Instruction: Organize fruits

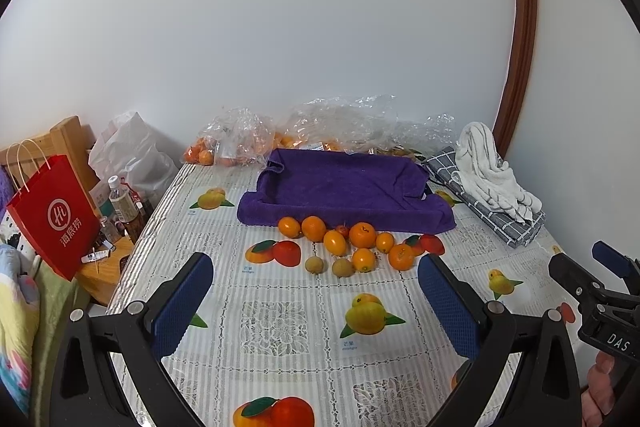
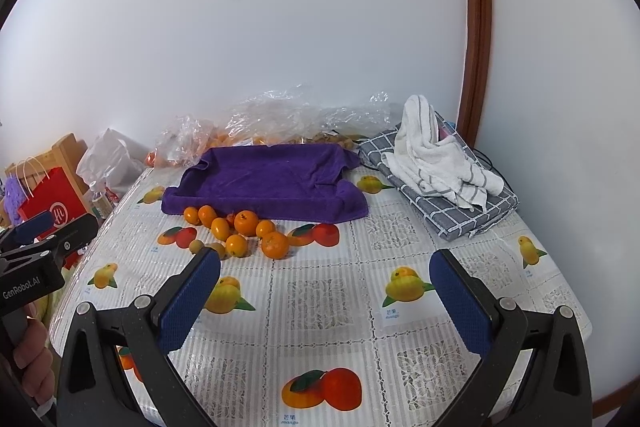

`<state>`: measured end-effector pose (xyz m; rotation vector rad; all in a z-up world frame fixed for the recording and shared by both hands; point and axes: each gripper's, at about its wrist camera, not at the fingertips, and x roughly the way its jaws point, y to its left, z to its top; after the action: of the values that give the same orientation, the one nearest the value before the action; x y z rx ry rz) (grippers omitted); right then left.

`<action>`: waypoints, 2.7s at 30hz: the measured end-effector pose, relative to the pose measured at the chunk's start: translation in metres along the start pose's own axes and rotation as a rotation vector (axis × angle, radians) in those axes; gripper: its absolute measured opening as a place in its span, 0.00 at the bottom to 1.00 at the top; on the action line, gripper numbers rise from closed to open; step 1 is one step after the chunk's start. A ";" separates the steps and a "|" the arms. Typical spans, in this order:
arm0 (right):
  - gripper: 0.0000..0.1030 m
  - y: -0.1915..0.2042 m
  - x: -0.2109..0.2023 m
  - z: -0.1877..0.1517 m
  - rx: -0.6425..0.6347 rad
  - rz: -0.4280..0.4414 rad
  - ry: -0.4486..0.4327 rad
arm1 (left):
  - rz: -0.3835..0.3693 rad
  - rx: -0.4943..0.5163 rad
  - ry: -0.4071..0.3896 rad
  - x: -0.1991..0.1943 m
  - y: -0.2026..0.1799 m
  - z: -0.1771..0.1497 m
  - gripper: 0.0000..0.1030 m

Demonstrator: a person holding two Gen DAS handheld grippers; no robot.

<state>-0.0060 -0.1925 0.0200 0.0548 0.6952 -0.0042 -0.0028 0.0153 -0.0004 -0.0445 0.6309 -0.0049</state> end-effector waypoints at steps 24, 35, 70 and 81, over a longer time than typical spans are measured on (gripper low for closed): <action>1.00 -0.001 0.000 0.002 -0.004 0.007 -0.004 | -0.003 0.000 -0.002 0.001 0.000 -0.001 1.00; 1.00 -0.002 0.000 -0.001 -0.005 0.002 -0.008 | 0.022 0.014 -0.019 0.000 -0.001 -0.004 1.00; 1.00 0.022 0.055 -0.004 -0.074 -0.023 0.015 | -0.021 -0.007 0.033 0.051 0.023 -0.011 1.00; 1.00 0.020 0.104 -0.015 -0.061 0.016 0.064 | -0.007 0.045 0.053 0.083 0.036 -0.016 1.00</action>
<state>0.0645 -0.1706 -0.0567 0.0022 0.7588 0.0342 0.0545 0.0496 -0.0636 -0.0030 0.6834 -0.0268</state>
